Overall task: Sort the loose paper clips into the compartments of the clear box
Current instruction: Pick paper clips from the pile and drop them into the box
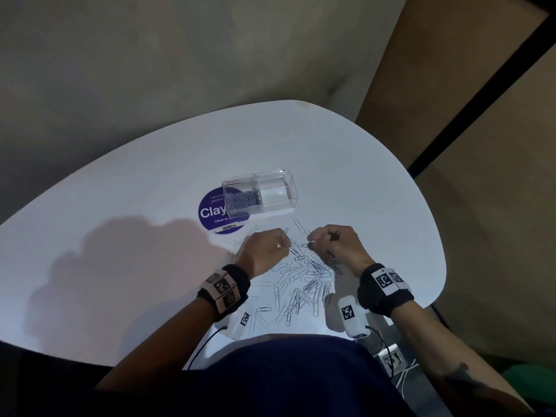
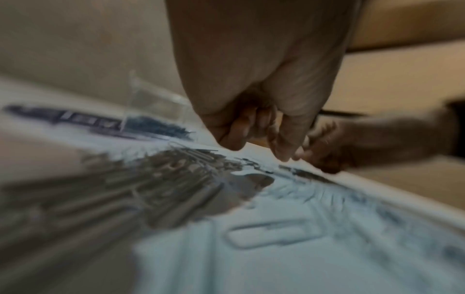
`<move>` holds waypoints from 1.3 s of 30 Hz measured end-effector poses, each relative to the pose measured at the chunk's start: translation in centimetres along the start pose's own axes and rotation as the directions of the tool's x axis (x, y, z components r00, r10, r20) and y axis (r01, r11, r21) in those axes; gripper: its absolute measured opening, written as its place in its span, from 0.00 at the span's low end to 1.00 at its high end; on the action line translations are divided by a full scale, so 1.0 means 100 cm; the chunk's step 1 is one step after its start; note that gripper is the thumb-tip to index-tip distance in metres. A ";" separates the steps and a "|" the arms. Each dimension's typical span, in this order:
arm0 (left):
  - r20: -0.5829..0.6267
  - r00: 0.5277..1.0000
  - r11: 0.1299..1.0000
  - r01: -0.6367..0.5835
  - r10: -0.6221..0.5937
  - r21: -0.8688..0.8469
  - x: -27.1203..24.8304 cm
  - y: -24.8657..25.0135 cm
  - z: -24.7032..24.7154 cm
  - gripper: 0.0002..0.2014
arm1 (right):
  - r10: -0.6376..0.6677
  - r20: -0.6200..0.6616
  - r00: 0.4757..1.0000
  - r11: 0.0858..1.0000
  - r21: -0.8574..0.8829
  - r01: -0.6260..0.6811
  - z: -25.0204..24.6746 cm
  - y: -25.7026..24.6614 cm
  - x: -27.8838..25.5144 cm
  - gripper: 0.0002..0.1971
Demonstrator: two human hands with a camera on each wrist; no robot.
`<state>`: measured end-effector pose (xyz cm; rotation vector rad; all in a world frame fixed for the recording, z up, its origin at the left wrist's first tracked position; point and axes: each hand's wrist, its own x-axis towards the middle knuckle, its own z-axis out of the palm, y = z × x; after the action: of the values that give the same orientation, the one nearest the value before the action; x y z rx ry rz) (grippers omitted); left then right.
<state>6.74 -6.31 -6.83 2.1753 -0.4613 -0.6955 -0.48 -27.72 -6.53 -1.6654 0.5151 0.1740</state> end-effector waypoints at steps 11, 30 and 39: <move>0.116 0.965 0.790 -0.259 0.235 0.556 0.007 0.002 0.012 0.05 | -0.226 0.110 0.968 0.733 -0.635 0.244 0.018 -0.005 0.006 0.06; 0.162 0.986 0.965 -0.068 0.027 0.252 -0.006 -0.001 0.004 0.17 | -0.055 -0.044 0.998 0.944 -0.329 0.038 0.003 -0.013 0.009 0.17; 0.149 0.973 0.793 0.231 -0.178 -0.563 -0.004 -0.003 -0.017 0.05 | -0.054 -0.070 0.996 0.900 -0.437 0.018 -0.004 -0.009 0.011 0.06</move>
<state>7.56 -4.95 -5.99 1.6246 -0.0321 -0.9175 0.80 -28.30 -6.06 -2.1271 0.5309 0.2064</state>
